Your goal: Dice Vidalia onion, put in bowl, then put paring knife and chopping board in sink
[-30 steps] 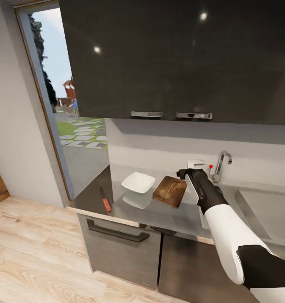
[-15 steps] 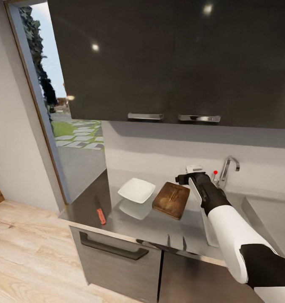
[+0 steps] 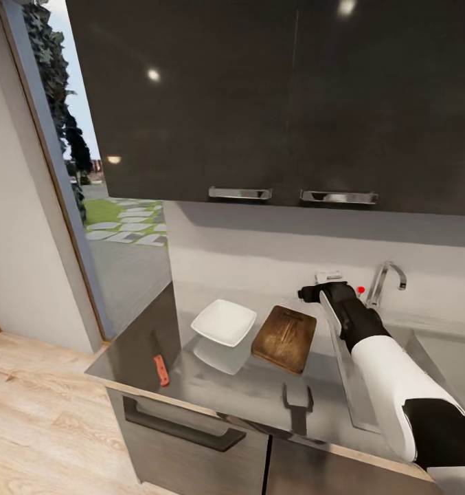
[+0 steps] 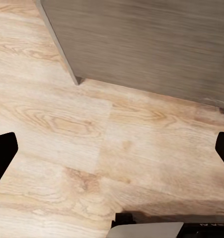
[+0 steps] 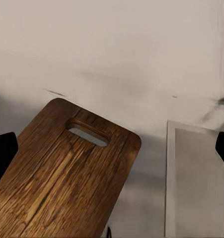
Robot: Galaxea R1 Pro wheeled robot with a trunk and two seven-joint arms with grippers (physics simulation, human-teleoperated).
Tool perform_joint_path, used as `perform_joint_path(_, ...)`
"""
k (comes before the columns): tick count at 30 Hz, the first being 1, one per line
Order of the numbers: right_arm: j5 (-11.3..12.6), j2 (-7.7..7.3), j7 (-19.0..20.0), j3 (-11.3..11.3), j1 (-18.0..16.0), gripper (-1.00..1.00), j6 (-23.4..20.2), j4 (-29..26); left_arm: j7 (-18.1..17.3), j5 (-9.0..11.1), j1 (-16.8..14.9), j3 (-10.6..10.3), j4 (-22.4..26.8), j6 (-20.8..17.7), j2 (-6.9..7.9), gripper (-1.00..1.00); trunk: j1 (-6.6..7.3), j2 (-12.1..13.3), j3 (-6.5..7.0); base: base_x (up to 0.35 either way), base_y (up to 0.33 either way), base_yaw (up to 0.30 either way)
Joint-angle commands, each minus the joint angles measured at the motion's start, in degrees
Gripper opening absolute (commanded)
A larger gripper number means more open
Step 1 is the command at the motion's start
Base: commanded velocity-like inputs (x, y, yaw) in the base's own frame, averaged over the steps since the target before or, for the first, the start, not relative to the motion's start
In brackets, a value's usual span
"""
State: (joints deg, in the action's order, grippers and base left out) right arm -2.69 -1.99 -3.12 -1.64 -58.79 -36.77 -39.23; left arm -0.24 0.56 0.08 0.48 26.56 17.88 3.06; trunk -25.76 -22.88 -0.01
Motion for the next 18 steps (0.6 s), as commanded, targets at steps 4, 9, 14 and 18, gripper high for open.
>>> perform_joint_path(4, -0.22, -0.57, -0.05, -0.20, -0.01, 1.00, -0.32, 0.19, -0.03, 0.04, 0.01, -0.03, -0.01, 0.19, 0.01, 1.00, -0.02, -0.03, -0.02, 0.009, 0.000, 0.000)
perform_joint_path(9, -0.12, -0.57, 0.01, -0.27, -0.01, 1.00, -0.32, 2.00, -0.03, 0.05, 0.01, -0.04, -0.02, 0.17, 0.01, 1.00, -0.02, -0.03, -0.02, 0.020, -0.004, 0.000)
perform_joint_path(14, -0.08, -0.63, 0.07, -0.22, -0.01, 1.00, -0.32, 3.49, -0.09, 0.05, 0.01, -0.04, -0.02, 0.21, 0.01, 1.00, -0.02, -0.03, -0.03, 0.162, -0.116, 0.000)
perform_joint_path(18, -0.09, -0.64, 0.17, -0.21, -0.01, 1.00, -0.25, 4.14, -0.11, 0.05, 0.01, -0.04, -0.02, 0.22, 0.01, 1.00, -0.02, -0.03, -0.22, 0.115, -0.067, 0.000)
